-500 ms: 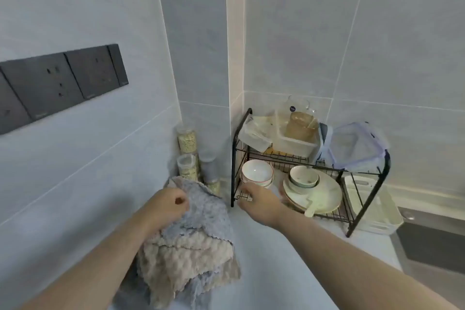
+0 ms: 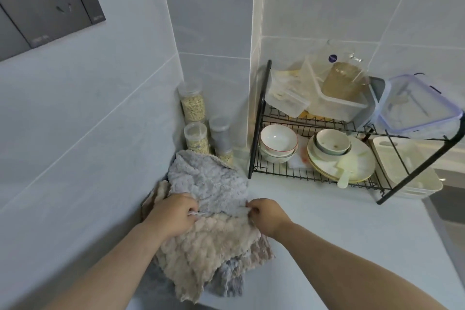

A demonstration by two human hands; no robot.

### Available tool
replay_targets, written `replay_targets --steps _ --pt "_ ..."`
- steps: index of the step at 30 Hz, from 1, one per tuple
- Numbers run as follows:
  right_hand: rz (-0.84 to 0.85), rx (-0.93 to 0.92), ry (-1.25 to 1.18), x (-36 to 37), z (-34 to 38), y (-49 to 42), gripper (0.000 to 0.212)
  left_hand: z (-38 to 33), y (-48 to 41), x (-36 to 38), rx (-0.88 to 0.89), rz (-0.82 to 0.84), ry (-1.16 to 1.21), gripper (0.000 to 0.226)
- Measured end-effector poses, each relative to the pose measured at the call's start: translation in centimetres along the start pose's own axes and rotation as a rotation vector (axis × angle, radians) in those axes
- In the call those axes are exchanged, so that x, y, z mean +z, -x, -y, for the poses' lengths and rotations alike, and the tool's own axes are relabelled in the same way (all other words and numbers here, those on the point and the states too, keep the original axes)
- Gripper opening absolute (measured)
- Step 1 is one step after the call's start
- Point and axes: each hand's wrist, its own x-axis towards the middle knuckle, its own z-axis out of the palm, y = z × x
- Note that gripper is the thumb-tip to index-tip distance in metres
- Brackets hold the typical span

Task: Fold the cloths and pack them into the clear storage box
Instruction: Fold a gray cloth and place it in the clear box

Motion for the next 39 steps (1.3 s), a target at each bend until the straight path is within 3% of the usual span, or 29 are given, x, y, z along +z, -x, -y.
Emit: replay_targets --steps 6,9,14,20,25,31,39 --pt "-0.276 -0.043 -0.115 -3.0 0.4 1.5 0.021 -0.7 0.6 -3.7 -0.079 -0.106 0.177 0.016" --pt "-0.393 -0.087 -0.155 -5.8 1.2 4.2 0.018 -2.0 0.8 -6.5 -0.094 -0.219 0.180 0.023" --pt "-0.601 -0.116 -0.209 -12.1 0.0 10.3 0.013 -8.0 1.6 -10.6 0.009 -0.387 0.255 0.021" --pt "-0.711 -0.020 -0.171 -19.0 -6.7 17.1 0.015 -17.6 0.0 -10.6 0.134 -0.357 0.307 0.033" --pt "-0.791 0.035 -0.150 -22.4 -12.4 20.5 0.013 -24.8 -2.5 -8.5 0.223 -0.347 0.275 0.024" --pt "-0.716 0.046 -0.127 -21.4 -17.3 24.1 0.012 -27.8 -1.4 -4.6 0.262 -0.337 0.270 0.023" --pt "-0.283 0.148 -0.076 -9.4 -23.8 24.9 0.019 -22.4 0.3 8.6 0.284 0.201 0.056 0.034"
